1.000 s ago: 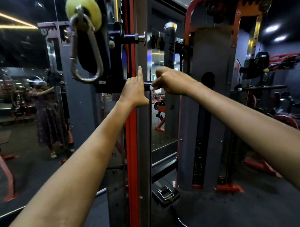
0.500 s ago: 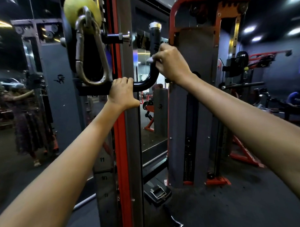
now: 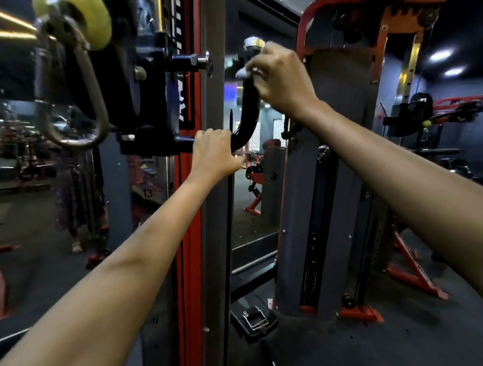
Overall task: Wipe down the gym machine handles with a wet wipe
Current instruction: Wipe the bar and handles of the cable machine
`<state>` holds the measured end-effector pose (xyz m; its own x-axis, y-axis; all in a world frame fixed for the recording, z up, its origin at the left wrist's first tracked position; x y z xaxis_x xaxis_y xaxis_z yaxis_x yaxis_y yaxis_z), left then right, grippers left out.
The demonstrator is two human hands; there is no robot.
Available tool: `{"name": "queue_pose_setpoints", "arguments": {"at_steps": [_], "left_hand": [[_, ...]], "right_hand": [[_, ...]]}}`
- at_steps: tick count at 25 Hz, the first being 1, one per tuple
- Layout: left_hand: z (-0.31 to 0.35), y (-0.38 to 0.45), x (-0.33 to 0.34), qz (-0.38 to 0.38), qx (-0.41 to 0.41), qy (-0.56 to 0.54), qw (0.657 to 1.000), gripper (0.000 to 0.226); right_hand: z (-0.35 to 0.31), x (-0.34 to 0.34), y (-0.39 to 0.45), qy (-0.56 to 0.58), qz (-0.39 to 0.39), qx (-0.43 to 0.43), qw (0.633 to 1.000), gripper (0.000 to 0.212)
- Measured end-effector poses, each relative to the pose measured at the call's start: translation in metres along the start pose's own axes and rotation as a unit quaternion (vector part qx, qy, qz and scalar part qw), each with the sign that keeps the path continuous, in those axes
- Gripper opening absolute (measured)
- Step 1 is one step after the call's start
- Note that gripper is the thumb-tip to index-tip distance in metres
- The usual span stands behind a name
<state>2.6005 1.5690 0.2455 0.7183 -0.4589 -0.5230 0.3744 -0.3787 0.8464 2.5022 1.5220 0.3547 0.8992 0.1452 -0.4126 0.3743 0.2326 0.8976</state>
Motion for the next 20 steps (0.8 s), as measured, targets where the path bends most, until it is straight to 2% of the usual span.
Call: {"name": "queue_pose_setpoints", "arguments": {"at_steps": [5,8,11,12,16,20], "left_hand": [[0.000,0.001,0.002,0.001,-0.002,-0.006,1.000,0.033],[0.001,0.002,0.003,-0.017,0.005,0.005,1.000,0.038],[0.001,0.002,0.003,-0.028,0.008,0.014,0.999,0.040],[0.001,0.002,0.003,-0.030,0.008,0.015,0.999,0.040],[0.001,0.002,0.004,-0.037,0.013,0.010,0.999,0.040],[0.002,0.001,0.004,-0.030,0.017,0.009,0.999,0.036]], "right_hand": [[0.014,0.021,0.001,0.059,0.014,0.005,0.998,0.025],[0.007,0.044,-0.031,0.067,-0.027,-0.016,0.997,0.015],[-0.001,0.043,-0.034,0.064,-0.087,-0.035,0.994,0.020],[-0.001,0.034,-0.024,0.057,-0.075,-0.028,0.995,0.022],[0.011,-0.005,0.014,0.030,0.050,0.019,0.998,0.028],[0.009,0.008,-0.008,0.052,0.100,-0.025,0.993,0.011]]}}
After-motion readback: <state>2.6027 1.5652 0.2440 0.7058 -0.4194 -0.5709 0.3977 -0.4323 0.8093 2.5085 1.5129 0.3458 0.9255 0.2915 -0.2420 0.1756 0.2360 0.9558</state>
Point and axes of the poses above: each hand's wrist, its own y-axis towards the middle knuckle, its own x-axis out of the palm, z = x × y, the point moved 9 cm from there along y, towards the middle knuckle, and after that the axes turned 13 degrees about y, right-handed, at the moved point
